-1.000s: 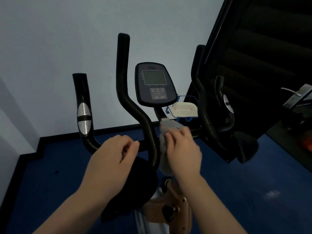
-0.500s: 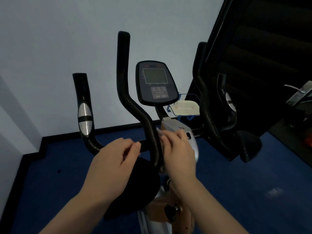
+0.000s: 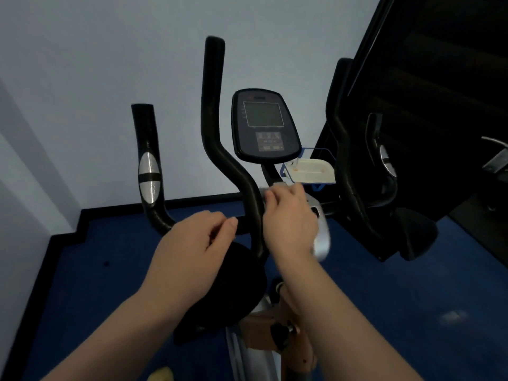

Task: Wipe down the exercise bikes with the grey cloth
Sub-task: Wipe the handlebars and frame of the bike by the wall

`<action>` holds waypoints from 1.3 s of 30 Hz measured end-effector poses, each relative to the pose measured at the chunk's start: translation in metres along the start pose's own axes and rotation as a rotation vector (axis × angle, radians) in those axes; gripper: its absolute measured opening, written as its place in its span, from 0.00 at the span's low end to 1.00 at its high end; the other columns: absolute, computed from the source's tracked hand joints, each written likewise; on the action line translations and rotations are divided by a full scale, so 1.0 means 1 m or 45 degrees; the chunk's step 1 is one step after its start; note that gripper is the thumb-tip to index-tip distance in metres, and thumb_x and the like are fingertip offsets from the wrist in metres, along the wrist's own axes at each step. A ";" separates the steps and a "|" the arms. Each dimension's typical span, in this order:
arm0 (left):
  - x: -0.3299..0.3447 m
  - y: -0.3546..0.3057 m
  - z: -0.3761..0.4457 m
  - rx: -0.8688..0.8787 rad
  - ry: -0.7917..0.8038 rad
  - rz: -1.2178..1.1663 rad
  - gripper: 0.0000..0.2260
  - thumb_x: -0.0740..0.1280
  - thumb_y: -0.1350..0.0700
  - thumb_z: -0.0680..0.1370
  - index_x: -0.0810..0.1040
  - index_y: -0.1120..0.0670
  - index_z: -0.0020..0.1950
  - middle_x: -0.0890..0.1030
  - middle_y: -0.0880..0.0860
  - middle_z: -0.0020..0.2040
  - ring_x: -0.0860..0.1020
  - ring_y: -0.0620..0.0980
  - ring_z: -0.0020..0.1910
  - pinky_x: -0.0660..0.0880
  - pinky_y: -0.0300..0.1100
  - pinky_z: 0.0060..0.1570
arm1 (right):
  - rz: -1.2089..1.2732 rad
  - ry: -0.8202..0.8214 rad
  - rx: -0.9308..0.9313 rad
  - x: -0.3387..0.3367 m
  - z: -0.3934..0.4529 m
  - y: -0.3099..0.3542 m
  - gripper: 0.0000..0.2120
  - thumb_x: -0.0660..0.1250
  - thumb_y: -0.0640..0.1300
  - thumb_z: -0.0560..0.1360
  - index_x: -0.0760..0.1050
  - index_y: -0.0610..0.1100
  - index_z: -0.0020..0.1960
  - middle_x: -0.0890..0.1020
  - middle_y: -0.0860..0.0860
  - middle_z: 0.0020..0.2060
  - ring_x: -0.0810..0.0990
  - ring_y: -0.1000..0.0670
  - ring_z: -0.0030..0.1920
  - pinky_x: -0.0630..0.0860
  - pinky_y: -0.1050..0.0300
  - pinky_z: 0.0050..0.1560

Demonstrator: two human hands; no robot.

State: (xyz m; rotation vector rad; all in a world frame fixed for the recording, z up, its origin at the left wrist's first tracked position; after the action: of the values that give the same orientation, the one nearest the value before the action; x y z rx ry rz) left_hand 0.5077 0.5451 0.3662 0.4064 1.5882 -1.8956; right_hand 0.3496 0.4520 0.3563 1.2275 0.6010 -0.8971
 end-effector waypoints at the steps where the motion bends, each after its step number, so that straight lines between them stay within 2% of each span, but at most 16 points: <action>1: -0.001 0.001 0.000 -0.003 -0.008 -0.011 0.18 0.56 0.43 0.78 0.77 0.51 0.37 0.78 0.49 0.35 0.76 0.44 0.35 0.74 0.47 0.38 | 0.058 0.011 -0.021 0.001 -0.006 -0.001 0.12 0.57 0.49 0.80 0.79 0.51 0.53 0.74 0.53 0.54 0.76 0.50 0.42 0.65 0.56 0.41; 4: -0.001 -0.002 -0.002 0.007 0.012 -0.016 0.19 0.55 0.42 0.77 0.76 0.51 0.37 0.78 0.49 0.35 0.76 0.43 0.36 0.74 0.48 0.40 | 0.211 0.151 -0.162 -0.017 -0.017 -0.017 0.08 0.61 0.49 0.79 0.79 0.53 0.50 0.76 0.54 0.48 0.76 0.52 0.48 0.69 0.55 0.46; 6: 0.000 -0.002 0.000 0.022 0.011 -0.002 0.19 0.55 0.42 0.77 0.76 0.53 0.37 0.77 0.49 0.35 0.75 0.44 0.36 0.74 0.49 0.40 | 0.336 0.081 -0.233 -0.037 0.002 -0.009 0.07 0.62 0.49 0.78 0.78 0.57 0.47 0.77 0.53 0.45 0.76 0.55 0.47 0.70 0.63 0.47; 8: 0.001 0.000 0.001 0.007 0.008 -0.023 0.19 0.55 0.42 0.77 0.77 0.53 0.37 0.78 0.49 0.35 0.75 0.44 0.36 0.74 0.49 0.40 | 0.477 -0.001 -0.261 -0.037 0.022 0.015 0.06 0.63 0.49 0.78 0.78 0.57 0.48 0.78 0.51 0.46 0.75 0.57 0.48 0.69 0.69 0.48; 11: 0.001 0.002 0.000 0.007 0.016 -0.047 0.17 0.55 0.42 0.78 0.77 0.49 0.37 0.78 0.48 0.35 0.76 0.42 0.37 0.74 0.48 0.41 | 0.530 0.072 -0.216 0.000 0.015 0.034 0.06 0.63 0.52 0.77 0.78 0.56 0.51 0.75 0.52 0.48 0.76 0.54 0.49 0.74 0.56 0.50; 13: 0.001 0.001 0.000 0.005 0.022 -0.052 0.18 0.55 0.42 0.78 0.77 0.49 0.37 0.78 0.48 0.35 0.76 0.42 0.37 0.74 0.47 0.40 | 0.576 0.022 -0.225 0.004 0.000 0.029 0.06 0.64 0.52 0.77 0.77 0.59 0.53 0.74 0.54 0.48 0.76 0.56 0.48 0.76 0.55 0.49; 17: 0.004 0.005 0.001 -0.007 0.017 -0.041 0.17 0.56 0.42 0.78 0.77 0.47 0.36 0.78 0.46 0.35 0.76 0.41 0.39 0.69 0.39 0.35 | 0.633 0.004 -0.282 -0.003 -0.019 0.017 0.10 0.66 0.48 0.76 0.79 0.57 0.56 0.75 0.55 0.48 0.76 0.60 0.49 0.75 0.63 0.51; 19: 0.004 0.006 0.001 -0.013 0.013 -0.053 0.16 0.57 0.43 0.78 0.77 0.47 0.36 0.78 0.46 0.34 0.75 0.41 0.39 0.68 0.39 0.35 | 0.637 -0.041 -0.265 -0.005 -0.030 0.011 0.11 0.67 0.46 0.76 0.80 0.56 0.56 0.76 0.55 0.48 0.76 0.62 0.50 0.71 0.72 0.50; 21: 0.003 0.006 0.000 -0.012 0.002 -0.061 0.16 0.57 0.43 0.79 0.77 0.47 0.37 0.78 0.47 0.35 0.76 0.41 0.39 0.70 0.40 0.36 | 0.717 -0.074 -0.224 -0.008 -0.046 0.002 0.11 0.68 0.42 0.76 0.80 0.52 0.57 0.77 0.54 0.49 0.75 0.63 0.51 0.69 0.75 0.50; 24: 0.002 0.005 -0.001 0.005 -0.034 -0.034 0.15 0.58 0.44 0.79 0.78 0.46 0.36 0.78 0.45 0.35 0.76 0.40 0.40 0.70 0.39 0.36 | 0.882 -0.103 -0.160 -0.009 -0.074 -0.013 0.12 0.69 0.38 0.75 0.81 0.46 0.57 0.78 0.49 0.48 0.78 0.59 0.51 0.74 0.69 0.52; 28: 0.002 0.004 -0.001 0.008 -0.062 0.021 0.16 0.57 0.44 0.79 0.78 0.45 0.36 0.78 0.44 0.34 0.75 0.39 0.42 0.66 0.37 0.34 | 1.073 -0.080 -0.054 -0.002 -0.108 -0.018 0.12 0.68 0.36 0.75 0.81 0.45 0.56 0.78 0.47 0.46 0.80 0.54 0.49 0.77 0.63 0.52; 31: 0.001 0.002 -0.003 0.049 -0.052 0.071 0.15 0.57 0.44 0.79 0.78 0.46 0.37 0.78 0.46 0.35 0.75 0.41 0.39 0.67 0.38 0.35 | 1.236 0.079 0.131 0.000 -0.109 -0.025 0.11 0.67 0.33 0.74 0.82 0.43 0.54 0.82 0.45 0.49 0.81 0.53 0.51 0.76 0.64 0.53; 34: 0.000 -0.002 -0.004 0.084 -0.009 0.001 0.13 0.58 0.45 0.78 0.78 0.46 0.40 0.78 0.45 0.39 0.75 0.40 0.41 0.72 0.40 0.40 | 1.617 0.563 0.461 -0.007 -0.100 -0.027 0.11 0.67 0.38 0.72 0.81 0.39 0.54 0.84 0.42 0.47 0.83 0.48 0.46 0.80 0.61 0.44; 35: -0.002 -0.002 -0.003 0.091 0.012 -0.041 0.12 0.58 0.45 0.78 0.79 0.46 0.42 0.79 0.45 0.40 0.76 0.40 0.42 0.73 0.40 0.42 | 1.572 0.634 0.437 -0.017 -0.094 -0.023 0.12 0.67 0.41 0.72 0.81 0.40 0.54 0.84 0.43 0.45 0.83 0.48 0.43 0.80 0.61 0.41; 36: -0.004 -0.002 0.001 0.107 0.028 -0.074 0.11 0.59 0.45 0.77 0.79 0.46 0.43 0.79 0.44 0.41 0.76 0.40 0.43 0.74 0.40 0.43 | 1.461 0.621 0.353 -0.030 -0.083 -0.019 0.11 0.67 0.42 0.73 0.82 0.43 0.54 0.84 0.45 0.44 0.83 0.50 0.43 0.79 0.62 0.39; 39: -0.030 -0.002 0.025 0.263 0.012 -0.061 0.10 0.60 0.47 0.78 0.79 0.47 0.45 0.79 0.43 0.42 0.76 0.39 0.43 0.72 0.36 0.42 | 0.971 0.265 -0.015 -0.061 -0.050 0.017 0.09 0.68 0.43 0.76 0.82 0.54 0.52 0.82 0.53 0.46 0.81 0.58 0.47 0.76 0.66 0.46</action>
State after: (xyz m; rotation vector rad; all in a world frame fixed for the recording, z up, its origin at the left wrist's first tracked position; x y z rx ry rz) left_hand 0.5325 0.5292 0.3915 0.4689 1.4241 -2.1056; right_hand 0.3346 0.5172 0.4016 1.3992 0.2521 -0.1265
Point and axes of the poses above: each hand's wrist, its own z-axis towards the middle knuckle, its own x-axis out of the palm, y = z × x, the point moved 8 cm from there along z, towards the middle knuckle
